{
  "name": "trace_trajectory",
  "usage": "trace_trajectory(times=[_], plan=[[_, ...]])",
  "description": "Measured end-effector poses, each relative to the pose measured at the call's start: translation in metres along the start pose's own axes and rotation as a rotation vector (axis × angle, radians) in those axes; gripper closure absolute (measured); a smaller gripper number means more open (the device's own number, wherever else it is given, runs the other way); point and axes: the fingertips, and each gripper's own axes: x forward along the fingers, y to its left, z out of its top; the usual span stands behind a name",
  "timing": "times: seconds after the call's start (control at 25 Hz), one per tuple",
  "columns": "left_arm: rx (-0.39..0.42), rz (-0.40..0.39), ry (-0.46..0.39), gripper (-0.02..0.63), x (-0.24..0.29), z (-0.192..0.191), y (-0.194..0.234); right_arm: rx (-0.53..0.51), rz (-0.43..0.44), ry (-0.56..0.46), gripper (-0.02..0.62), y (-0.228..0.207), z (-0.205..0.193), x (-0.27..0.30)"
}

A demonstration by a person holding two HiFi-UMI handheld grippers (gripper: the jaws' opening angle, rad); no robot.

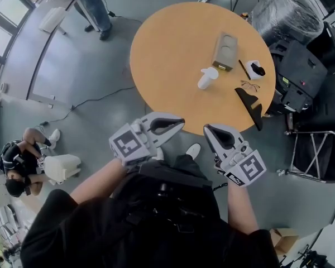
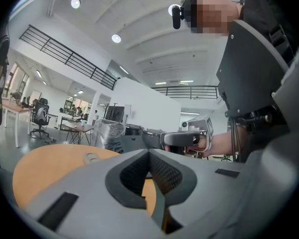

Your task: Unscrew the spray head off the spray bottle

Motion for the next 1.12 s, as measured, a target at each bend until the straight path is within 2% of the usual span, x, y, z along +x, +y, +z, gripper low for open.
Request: trace_trajectory(times=[0.56,0.88,1.12], plan=[[0.026,0.114,0.058,0.597,0.133,0.004,0.023,-0.045,0.119,0.036,0.588,-0.120,-0.002,-0.052],[0.028,0.159,0.091,0.597,0.178,-0.001,0.020,-0.061,0.157,0.058,0.588,-0.155,-0.012,-0.075],[0.008,0.185,0.092,0.597,0.195,-0.009,0.017,-0.030,0.189,0.040,0.588,-0.167,-0.024,-0.080]])
